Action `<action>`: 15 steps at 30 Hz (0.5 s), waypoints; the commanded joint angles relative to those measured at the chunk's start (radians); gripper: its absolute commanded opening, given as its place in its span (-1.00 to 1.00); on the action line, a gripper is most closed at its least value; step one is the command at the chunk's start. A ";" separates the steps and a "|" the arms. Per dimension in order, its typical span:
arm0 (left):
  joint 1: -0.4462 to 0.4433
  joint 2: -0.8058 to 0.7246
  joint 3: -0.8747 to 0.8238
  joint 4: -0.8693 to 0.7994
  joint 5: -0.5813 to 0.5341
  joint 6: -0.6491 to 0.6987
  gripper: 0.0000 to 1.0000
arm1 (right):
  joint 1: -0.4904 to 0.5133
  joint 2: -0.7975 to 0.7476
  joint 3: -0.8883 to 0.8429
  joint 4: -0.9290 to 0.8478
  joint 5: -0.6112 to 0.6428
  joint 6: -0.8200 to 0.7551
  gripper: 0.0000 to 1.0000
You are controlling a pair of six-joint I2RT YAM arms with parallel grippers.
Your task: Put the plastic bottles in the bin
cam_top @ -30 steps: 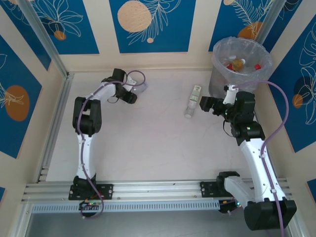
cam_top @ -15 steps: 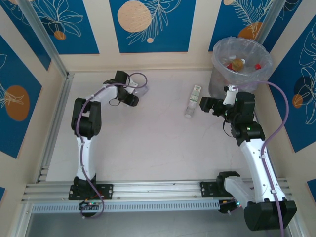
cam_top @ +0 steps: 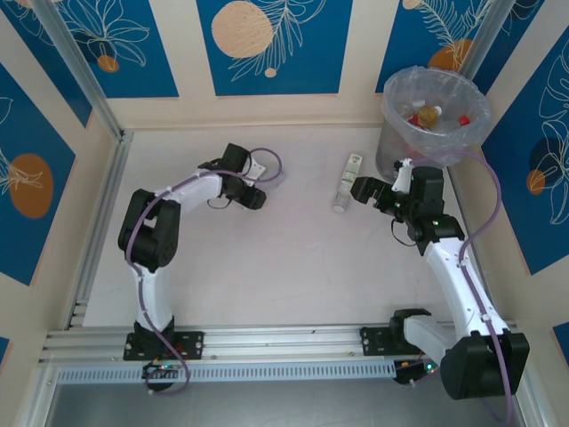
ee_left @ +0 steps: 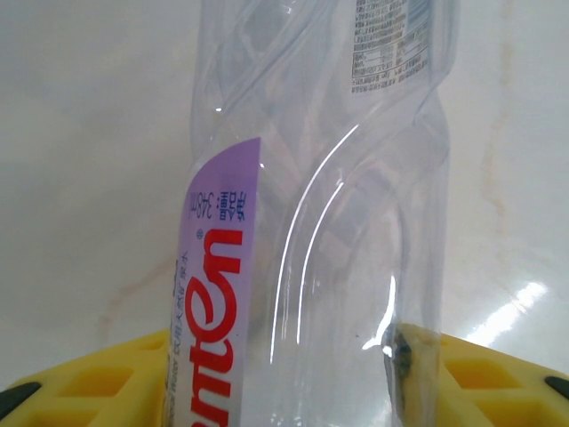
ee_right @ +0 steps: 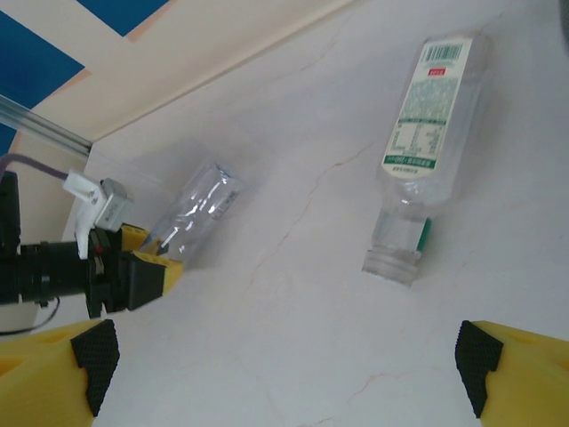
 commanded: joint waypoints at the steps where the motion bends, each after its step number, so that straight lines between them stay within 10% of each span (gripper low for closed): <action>1: -0.039 -0.079 -0.078 0.068 -0.012 -0.060 0.05 | 0.020 0.018 -0.020 0.024 -0.061 0.082 1.00; 15: -0.184 -0.275 -0.363 0.354 0.092 -0.311 0.02 | 0.094 0.254 -0.095 0.280 -0.221 0.419 0.99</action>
